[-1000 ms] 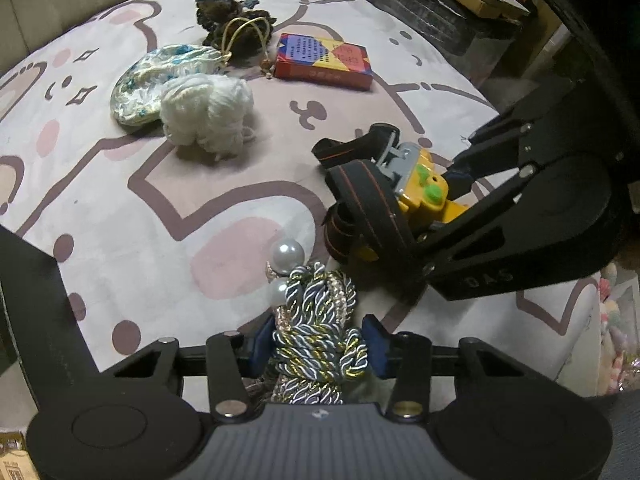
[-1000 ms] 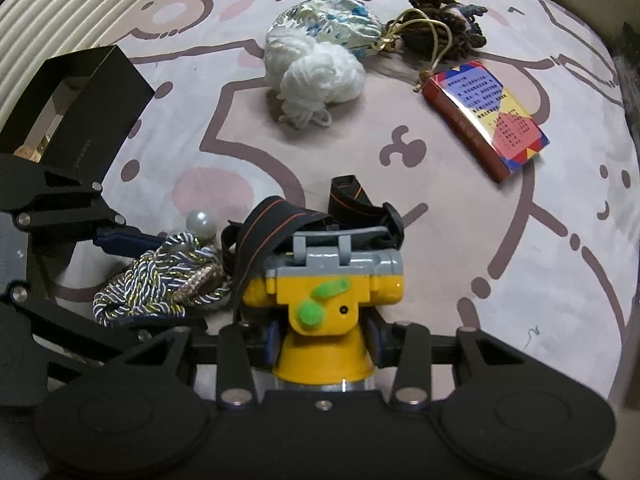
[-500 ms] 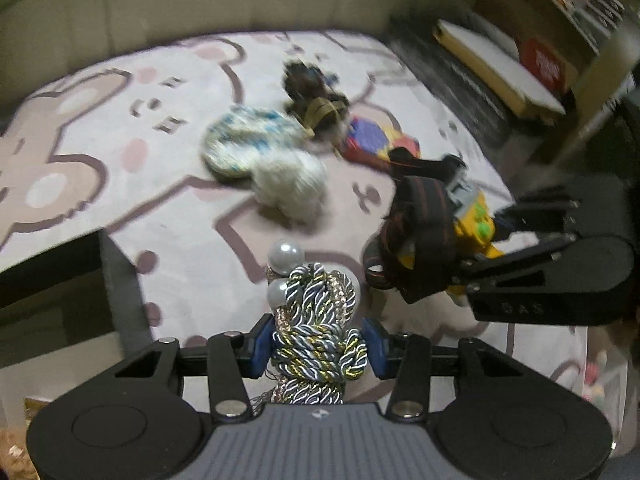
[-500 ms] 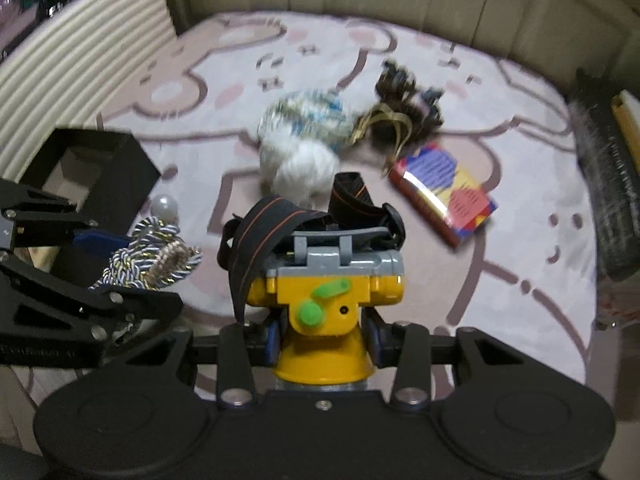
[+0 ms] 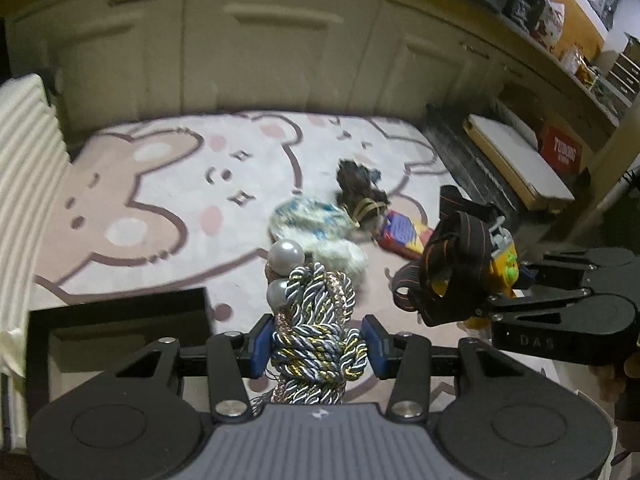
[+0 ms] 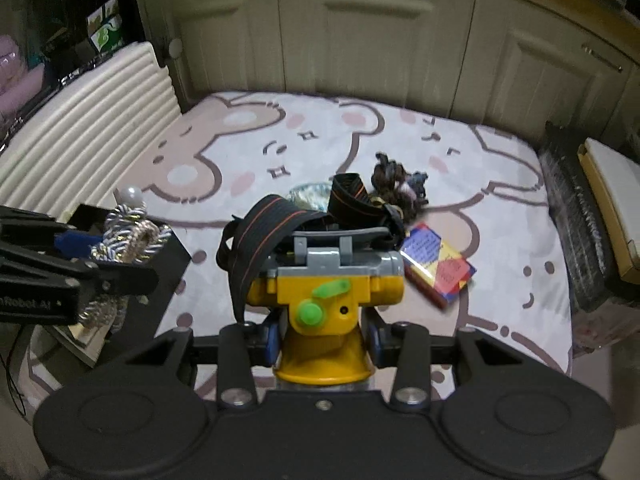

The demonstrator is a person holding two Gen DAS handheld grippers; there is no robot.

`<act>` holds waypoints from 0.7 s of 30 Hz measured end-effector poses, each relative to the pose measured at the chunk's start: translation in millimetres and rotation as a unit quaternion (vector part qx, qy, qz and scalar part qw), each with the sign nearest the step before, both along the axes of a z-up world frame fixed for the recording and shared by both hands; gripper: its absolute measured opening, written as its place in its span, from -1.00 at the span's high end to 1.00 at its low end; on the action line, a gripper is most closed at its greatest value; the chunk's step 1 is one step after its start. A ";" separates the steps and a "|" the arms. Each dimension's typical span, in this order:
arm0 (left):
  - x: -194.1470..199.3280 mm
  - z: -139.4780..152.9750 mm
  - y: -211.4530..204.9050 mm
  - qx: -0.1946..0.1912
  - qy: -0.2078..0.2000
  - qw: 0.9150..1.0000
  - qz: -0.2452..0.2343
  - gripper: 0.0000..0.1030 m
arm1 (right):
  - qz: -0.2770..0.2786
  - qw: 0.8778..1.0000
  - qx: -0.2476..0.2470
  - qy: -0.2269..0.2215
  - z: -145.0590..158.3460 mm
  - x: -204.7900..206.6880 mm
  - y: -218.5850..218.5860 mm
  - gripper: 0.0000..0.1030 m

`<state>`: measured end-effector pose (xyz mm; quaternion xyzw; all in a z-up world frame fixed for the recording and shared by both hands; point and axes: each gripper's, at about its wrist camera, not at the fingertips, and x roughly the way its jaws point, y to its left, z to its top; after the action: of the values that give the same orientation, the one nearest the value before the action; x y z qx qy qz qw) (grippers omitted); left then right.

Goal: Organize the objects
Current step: 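Carry the rope with the left tool toward the box while the right tool lifts the headlamp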

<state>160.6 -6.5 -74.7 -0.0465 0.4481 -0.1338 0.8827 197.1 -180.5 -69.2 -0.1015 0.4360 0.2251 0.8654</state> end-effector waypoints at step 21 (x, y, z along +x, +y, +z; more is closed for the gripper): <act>-19.1 38.1 68.0 -0.006 -0.059 0.993 0.098 0.07 | 0.001 1.000 0.027 -0.008 20.1 -17.6 61.3 0.19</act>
<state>141.5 61.5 -36.6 -0.0874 0.3876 -0.0516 0.9162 179.5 -119.2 -49.0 -0.0804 0.4229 0.2370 0.8710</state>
